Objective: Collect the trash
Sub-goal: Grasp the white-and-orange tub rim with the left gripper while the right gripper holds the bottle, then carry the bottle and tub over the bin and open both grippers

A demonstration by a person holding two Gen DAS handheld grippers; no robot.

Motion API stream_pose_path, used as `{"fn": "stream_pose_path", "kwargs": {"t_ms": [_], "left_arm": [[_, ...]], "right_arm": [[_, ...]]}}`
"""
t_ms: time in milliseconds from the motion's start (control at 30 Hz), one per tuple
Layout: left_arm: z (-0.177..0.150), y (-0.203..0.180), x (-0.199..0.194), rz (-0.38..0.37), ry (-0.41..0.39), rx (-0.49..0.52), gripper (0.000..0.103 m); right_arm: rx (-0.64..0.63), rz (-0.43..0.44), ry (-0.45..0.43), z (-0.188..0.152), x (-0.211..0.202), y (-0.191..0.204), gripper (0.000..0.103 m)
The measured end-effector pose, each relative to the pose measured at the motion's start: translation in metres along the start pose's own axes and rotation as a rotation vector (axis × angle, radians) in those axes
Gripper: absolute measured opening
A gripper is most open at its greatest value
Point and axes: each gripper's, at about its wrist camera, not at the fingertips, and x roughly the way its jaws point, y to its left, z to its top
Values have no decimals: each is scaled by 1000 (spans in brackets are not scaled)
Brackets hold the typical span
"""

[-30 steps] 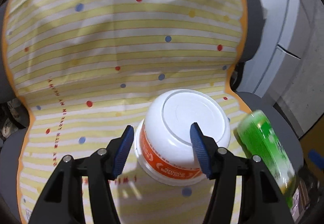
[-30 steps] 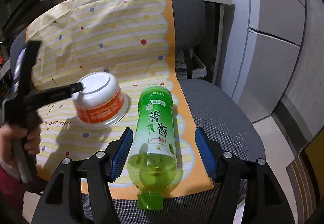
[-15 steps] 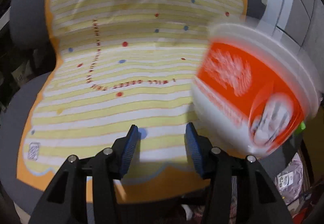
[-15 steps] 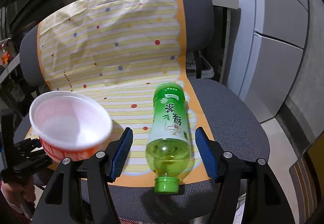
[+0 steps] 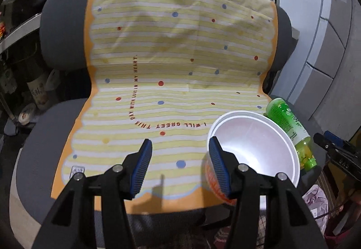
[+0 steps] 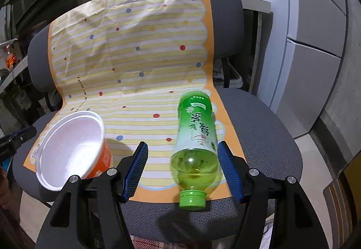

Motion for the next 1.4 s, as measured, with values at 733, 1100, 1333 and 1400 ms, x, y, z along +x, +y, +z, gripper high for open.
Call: {"fn": "stream_pose_path", "kwargs": {"t_ms": [733, 1100, 1333, 1400], "left_arm": [[-7, -25, 60, -90, 156, 95, 10], [-7, -58, 20, -193, 76, 116, 4], [-14, -136, 4, -349, 49, 230, 4], [-20, -164, 1, -405, 48, 278, 4]], "right_arm": [[110, 15, 238, 17, 100, -21, 60], [132, 12, 39, 9, -4, -32, 58], [195, -89, -75, -27, -100, -66, 58], [228, -150, -103, -45, -130, -84, 58]]}}
